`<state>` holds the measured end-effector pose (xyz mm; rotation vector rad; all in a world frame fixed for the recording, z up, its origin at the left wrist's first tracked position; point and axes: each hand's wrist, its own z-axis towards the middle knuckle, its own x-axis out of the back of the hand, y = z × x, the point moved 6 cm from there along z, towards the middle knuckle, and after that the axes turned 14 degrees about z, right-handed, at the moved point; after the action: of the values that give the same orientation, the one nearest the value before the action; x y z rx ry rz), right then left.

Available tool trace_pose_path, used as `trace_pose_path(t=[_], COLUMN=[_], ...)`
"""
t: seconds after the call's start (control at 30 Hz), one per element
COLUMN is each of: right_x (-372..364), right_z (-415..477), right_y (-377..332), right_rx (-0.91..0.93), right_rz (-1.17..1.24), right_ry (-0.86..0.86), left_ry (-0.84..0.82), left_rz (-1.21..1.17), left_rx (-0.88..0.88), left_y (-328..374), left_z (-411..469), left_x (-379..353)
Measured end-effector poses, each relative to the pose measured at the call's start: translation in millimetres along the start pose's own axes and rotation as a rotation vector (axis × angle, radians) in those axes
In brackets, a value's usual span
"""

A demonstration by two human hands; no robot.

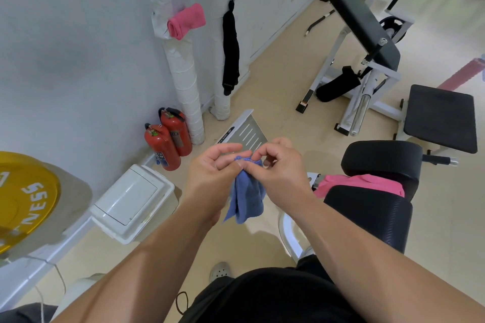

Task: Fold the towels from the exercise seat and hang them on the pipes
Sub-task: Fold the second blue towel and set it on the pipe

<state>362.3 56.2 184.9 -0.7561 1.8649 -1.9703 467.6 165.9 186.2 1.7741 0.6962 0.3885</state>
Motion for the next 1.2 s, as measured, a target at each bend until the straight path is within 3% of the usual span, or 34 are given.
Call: trace_pose_path(t=[0.23, 0.37, 0.5, 0.67, 0.9, 1.07, 1.2], right_x=[-10.6, -5.1, 15.7, 53.2, 73.4, 97.6, 111.8], right_z=[16.4, 12.2, 12.9, 29.1, 46.6, 59.7, 58.5], right_y=[41.2, 78.5, 93.8, 97.7, 68.7, 35.1, 17.4], right_rx=[0.153, 0.092, 0.006, -0.082, -0.017, -0.091, -0.153], right_rz=[-0.556, -0.863, -1.098, -1.229, -1.155, -0.631, -0.377], right_ry=[-0.428, -0.644, -0.723, -0.724, -0.619, -0.295, -0.209], left_ry=[0.103, 0.117, 0.168, 0.257, 0.294, 0.251, 0.099], left_rz=[0.309, 0.343, 0.371, 0.447, 0.508, 0.694, 1.024], left_rx=[-0.103, -0.144, -0.147, -0.172, -0.140, -0.133, -0.262], left_y=[5.2, 15.9, 21.7, 16.7, -6.1, -15.6, -13.4], left_z=[24.7, 35.9, 44.4, 59.6, 73.3, 77.8, 79.2], left_x=[28.3, 46.6, 68.4, 98.7, 121.3, 129.7, 118.0])
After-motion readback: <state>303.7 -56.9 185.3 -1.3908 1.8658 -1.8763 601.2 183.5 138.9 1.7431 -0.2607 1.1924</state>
